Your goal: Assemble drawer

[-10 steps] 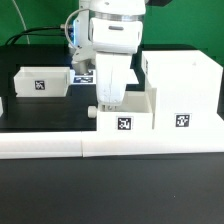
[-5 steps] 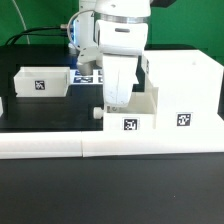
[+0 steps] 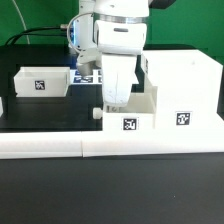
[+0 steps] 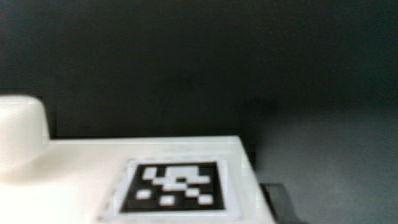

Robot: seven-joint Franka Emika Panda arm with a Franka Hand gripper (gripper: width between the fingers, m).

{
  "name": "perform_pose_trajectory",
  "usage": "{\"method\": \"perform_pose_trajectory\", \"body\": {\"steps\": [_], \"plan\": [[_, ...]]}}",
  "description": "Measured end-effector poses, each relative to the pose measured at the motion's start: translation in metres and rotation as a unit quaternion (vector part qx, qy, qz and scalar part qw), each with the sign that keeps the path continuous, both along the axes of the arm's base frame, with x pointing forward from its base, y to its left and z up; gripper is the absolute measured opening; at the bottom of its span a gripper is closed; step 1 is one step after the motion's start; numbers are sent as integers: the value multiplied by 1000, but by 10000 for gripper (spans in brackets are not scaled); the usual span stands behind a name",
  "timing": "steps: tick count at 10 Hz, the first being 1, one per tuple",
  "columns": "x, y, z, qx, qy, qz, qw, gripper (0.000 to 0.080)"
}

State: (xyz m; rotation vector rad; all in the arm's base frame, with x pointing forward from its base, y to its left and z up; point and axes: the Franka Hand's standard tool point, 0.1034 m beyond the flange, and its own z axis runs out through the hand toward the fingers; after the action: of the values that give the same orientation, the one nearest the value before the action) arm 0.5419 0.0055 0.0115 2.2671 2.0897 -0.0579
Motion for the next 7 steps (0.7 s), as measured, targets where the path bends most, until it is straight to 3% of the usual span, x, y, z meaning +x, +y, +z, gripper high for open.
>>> {"method": "perform_pose_trajectory", "body": {"steps": [7], "plan": [[3, 3, 1, -8, -2, 26, 1000, 42]]}}
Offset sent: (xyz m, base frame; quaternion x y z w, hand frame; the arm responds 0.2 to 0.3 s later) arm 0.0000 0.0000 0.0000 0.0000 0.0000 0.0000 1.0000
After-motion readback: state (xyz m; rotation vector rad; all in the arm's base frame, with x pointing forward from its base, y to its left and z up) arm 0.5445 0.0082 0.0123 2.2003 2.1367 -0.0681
